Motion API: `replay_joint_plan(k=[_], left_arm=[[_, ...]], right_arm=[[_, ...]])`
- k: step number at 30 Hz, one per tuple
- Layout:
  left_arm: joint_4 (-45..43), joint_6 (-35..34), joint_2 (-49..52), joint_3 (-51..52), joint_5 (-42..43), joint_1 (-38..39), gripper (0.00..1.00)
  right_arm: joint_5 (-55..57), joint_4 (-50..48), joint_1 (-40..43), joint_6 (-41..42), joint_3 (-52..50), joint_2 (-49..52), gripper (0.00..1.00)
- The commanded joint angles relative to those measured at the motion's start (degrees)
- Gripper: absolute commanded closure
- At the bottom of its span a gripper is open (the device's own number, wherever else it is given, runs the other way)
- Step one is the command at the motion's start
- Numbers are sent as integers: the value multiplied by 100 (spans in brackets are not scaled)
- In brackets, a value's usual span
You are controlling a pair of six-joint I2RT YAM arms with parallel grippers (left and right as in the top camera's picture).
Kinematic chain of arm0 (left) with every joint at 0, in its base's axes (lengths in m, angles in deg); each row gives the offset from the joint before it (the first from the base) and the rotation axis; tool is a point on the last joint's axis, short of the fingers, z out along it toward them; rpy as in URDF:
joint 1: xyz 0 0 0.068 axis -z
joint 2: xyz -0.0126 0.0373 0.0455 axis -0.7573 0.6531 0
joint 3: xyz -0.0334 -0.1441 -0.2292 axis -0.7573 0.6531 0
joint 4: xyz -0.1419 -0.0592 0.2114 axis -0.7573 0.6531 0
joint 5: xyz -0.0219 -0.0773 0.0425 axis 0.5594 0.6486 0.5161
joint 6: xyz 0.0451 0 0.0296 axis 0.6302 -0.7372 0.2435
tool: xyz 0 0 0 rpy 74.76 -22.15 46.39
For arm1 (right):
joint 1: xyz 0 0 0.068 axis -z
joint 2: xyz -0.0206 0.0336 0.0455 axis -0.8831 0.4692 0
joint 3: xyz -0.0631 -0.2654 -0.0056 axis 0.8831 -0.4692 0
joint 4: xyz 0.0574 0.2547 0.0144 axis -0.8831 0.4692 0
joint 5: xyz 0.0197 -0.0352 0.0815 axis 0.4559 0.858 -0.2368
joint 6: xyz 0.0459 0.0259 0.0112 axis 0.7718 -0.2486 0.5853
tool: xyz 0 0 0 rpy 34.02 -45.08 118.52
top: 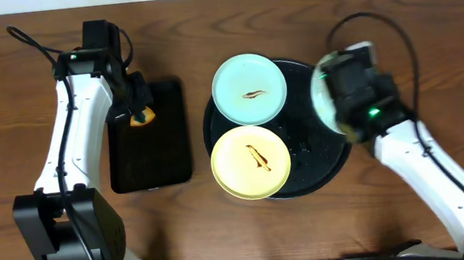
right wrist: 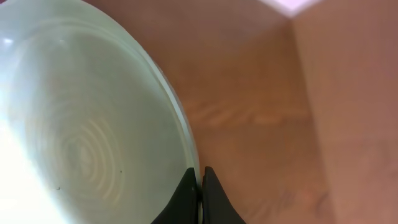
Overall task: Clean dirty plates on tray and stack at the side
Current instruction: 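Lift the pale blue plate with the right gripper, place it right of tray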
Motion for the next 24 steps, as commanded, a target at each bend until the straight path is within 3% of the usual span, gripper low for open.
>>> replay_joint_plan(k=[1,7,13,24], left_arm=[[15,52,-155,9,-48,0,92],[15,52,-155,17,-48,0,92],[15,52,-155,17,-48,0,91],[55,52,-155,17,-48,0,92]], right_arm=[[-896,146,772,660,107,-284,99],[-2680,372,2446,732,103,-369,99],[-3167,570,3751,975,61,-120,99],[-3246,201,4413,1102,42,896,99]])
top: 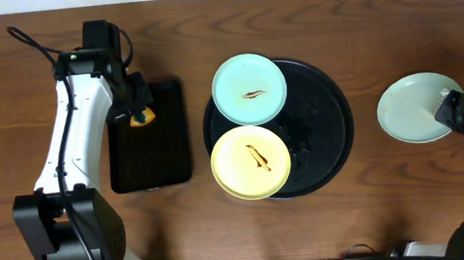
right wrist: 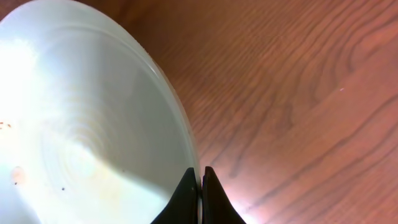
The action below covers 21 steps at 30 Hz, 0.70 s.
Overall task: Clean dirty plates on tray and stack at the side
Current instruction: 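Lift the pale blue plate with the right gripper, place it right of tray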
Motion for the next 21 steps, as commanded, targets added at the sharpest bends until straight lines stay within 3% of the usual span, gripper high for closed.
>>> replay_joint_plan(k=[1,6,7,9,11,13,21], left_arm=[[33,52,-155,17,-48,2,92],[35,52,-155,17,-48,2,92],[35,52,-155,17,-48,2,92],[33,52,-155,17,-48,2,92],[35,52,-155,17,-48,2,92],[35,52,-155,17,-48,2,92],[35,52,-155,17,-48,2,92]], right_arm=[[-181,-138,57,166,42,273,99],[-273,-654,57,166,70,341,99],[-352,-732,57,162,94,306,95],[-544,-743,55,164,140,221,82],[-909,-739,35,164,151,61,59],[-1252,-741,-22,162,151,-111,49],[-3287,-221,-815,-463,151,-660,47]])
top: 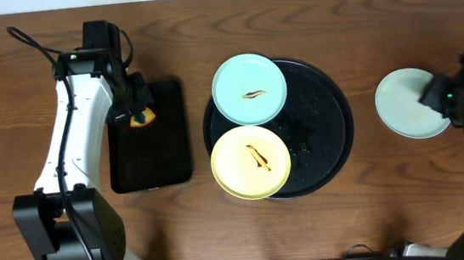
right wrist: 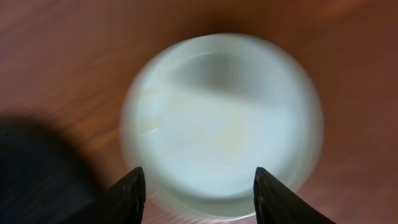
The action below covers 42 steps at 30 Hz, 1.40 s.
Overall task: Clean dirty plates on tray and stack at the side
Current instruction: 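Lift the pale blue plate with the right gripper, place it right of tray, then grip the rim of the yellow plate with the right gripper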
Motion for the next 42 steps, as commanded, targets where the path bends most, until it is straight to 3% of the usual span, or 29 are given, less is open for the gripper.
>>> replay_joint_plan(k=[1,8,14,27,36,42], left_arm=[[22,55,-155,17,-48,0,92],[22,55,-155,17,-48,0,91],[22,55,-155,17,-48,0,92],[22,55,-155,17,-48,0,92],[26,55,-155,17,-46,0,92],[42,57,-155,17,323,0,92]], right_arm=[[-1261,308,-503,-352,120,-118,47],[-1438,962,-1923,-391,-111,90,44],[-1443,997,-2857,-249,-315,452,55],[-1434,826,-4264,831,-575,1416,61],[-1003,726,-4544,1397,-575,1838,94],[-348,691,-4315,1338,-461,1821,99]])
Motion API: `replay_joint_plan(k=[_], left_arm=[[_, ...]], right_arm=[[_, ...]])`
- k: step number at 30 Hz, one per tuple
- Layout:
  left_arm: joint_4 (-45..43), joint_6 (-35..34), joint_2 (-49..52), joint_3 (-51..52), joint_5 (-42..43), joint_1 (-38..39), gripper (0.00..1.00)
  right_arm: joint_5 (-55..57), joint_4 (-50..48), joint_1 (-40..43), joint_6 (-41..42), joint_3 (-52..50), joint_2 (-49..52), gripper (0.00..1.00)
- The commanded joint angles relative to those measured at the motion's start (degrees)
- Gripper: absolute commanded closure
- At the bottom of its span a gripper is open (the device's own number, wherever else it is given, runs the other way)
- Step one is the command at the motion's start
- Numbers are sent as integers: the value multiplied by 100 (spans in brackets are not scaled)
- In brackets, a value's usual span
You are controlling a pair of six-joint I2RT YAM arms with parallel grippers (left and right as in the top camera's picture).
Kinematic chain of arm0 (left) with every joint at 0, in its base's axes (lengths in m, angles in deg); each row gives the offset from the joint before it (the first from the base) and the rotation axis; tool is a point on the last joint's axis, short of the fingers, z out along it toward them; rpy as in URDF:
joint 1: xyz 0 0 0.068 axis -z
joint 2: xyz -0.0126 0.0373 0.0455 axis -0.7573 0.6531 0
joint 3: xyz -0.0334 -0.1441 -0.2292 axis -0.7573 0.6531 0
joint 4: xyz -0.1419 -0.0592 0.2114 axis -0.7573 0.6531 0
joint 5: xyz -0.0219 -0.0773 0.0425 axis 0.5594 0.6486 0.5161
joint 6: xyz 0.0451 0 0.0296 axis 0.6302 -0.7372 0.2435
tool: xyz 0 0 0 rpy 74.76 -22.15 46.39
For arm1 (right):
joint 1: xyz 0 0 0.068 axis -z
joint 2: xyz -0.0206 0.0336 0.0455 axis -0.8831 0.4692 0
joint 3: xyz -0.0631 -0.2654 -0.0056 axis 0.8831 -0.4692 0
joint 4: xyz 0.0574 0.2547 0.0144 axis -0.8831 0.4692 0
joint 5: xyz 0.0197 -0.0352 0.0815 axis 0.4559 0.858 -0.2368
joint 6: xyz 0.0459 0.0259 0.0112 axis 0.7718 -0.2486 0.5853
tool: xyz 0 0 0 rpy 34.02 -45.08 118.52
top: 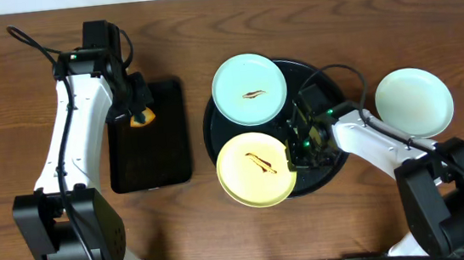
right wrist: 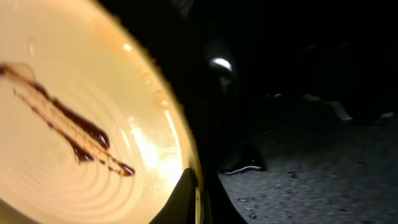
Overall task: Clean dirty plates on tray and stack at the side
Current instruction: 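Grip the rim of the yellow plate with the right gripper, then scrub the yellow plate with the sponge in the left gripper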
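A yellow plate (top: 254, 169) streaked with brown sauce lies at the front of the round black tray (top: 336, 141). My right gripper (top: 293, 150) is shut on its right rim; in the right wrist view the rim (right wrist: 186, 149) runs between the closed fingers (right wrist: 185, 193). A light blue plate (top: 249, 89) with a brown smear rests on the tray's back left. A clean pale green plate (top: 414, 101) lies on the table to the right. My left gripper (top: 137, 110) is over the dark rectangular tray (top: 149, 151), shut on an orange sponge (top: 140, 117).
The wooden table (top: 374, 14) extends around both trays. Cables trail from both arms. The right arm reaches from the front right across the tray's right side.
My right gripper was open over the green plate on the table at right. Now it is at the tray, shut on the yellow plate's right rim; that plate sits slightly further right and forward.
My right gripper held the pale green plate on edge over the tray's right side. Then it held the plate low over the table at far right. Then it stood open above the plate lying flat there. Now it grips the yellow plate. The left arm stayed still.
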Motion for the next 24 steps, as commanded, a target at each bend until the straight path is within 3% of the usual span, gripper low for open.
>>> replay_joint_plan(k=[1,7,13,18,24], left_arm=[[33,55,-155,17,466,7,92],[35,481,-155,17,1650,382,92],[11,918,-146,24,1952,1316,92],[-284,807,-87,212,2044,2131,92],[-1082,271,170,557,2918,2673,92]], right_arm=[[868,15,153,-33,55,50,99],[1718,24,437,-354,376,50,99],[2310,-20,573,-632,612,50,99],[2308,105,570,-931,640,50,99],[2310,190,570,-929,640,50,99]])
